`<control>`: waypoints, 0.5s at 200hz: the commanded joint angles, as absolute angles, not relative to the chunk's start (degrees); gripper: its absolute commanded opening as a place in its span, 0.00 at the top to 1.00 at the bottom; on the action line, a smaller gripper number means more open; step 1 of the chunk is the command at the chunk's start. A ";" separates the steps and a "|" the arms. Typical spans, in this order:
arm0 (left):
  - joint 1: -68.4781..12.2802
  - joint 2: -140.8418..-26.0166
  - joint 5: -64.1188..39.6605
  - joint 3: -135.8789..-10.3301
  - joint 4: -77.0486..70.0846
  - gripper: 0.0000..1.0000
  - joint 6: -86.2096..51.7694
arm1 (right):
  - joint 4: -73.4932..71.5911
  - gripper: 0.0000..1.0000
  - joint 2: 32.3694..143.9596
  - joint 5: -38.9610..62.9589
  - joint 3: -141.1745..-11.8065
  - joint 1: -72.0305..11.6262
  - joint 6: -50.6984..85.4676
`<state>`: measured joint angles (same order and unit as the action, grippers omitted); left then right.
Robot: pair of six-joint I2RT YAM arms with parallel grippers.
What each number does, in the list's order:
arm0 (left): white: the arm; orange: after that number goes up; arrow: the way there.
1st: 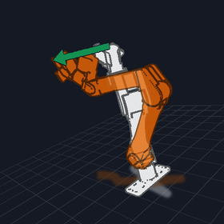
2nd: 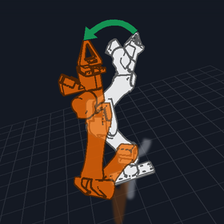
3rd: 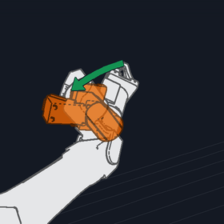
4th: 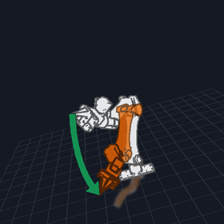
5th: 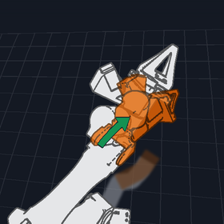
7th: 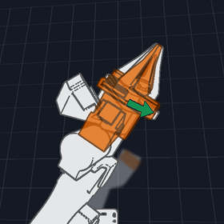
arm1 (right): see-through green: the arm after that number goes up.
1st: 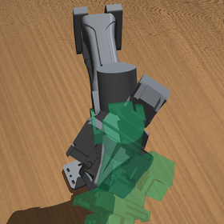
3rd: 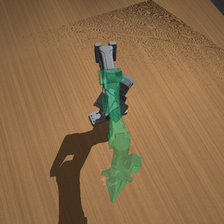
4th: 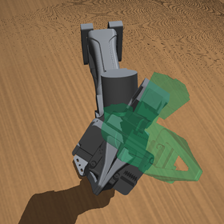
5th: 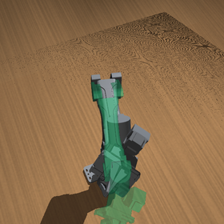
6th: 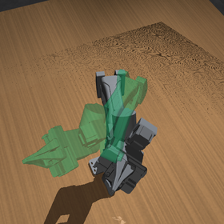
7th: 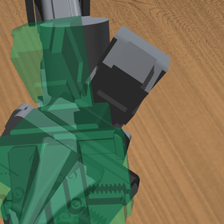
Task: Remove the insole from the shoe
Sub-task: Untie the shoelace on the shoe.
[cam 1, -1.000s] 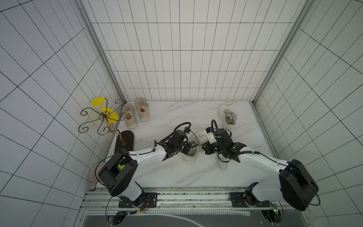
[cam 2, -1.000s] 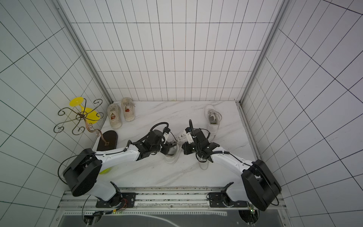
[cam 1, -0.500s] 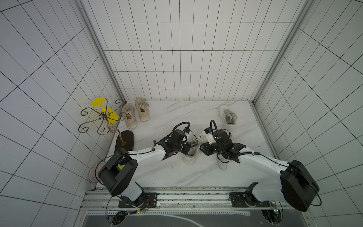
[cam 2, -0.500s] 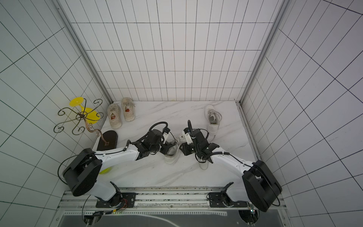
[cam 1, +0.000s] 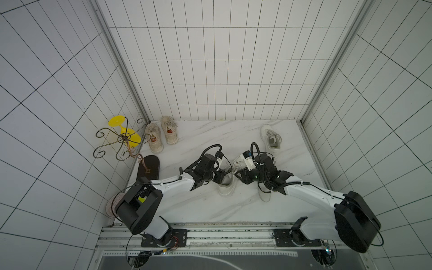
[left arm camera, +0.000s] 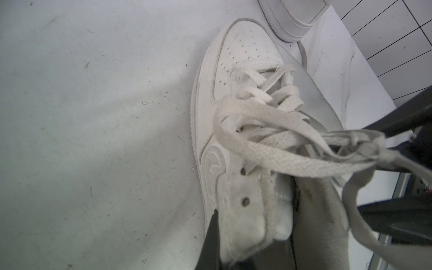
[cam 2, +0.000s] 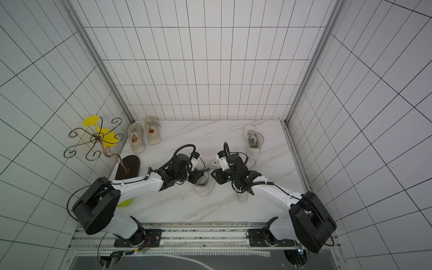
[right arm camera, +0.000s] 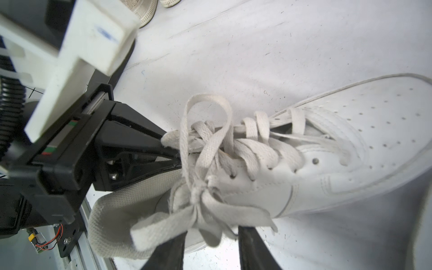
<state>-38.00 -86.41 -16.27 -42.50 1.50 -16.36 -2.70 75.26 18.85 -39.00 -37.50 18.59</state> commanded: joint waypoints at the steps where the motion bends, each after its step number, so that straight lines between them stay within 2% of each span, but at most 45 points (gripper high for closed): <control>1: -37.35 -83.87 -20.34 -41.93 -3.02 1.00 -17.48 | -5.77 0.62 75.76 19.63 -35.08 -37.09 17.54; 64: -37.23 -83.50 -20.43 -41.75 -2.94 1.00 -17.31 | -11.20 0.70 73.89 21.01 -31.70 -37.09 17.67; 86: -37.16 -83.50 -20.55 -41.73 -2.98 1.00 -17.31 | -11.52 0.70 73.23 20.03 -31.19 -37.09 17.67; 100: -37.18 -83.36 -20.56 -41.67 -3.07 1.00 -17.34 | -11.46 0.66 72.74 19.28 -30.81 -37.09 17.58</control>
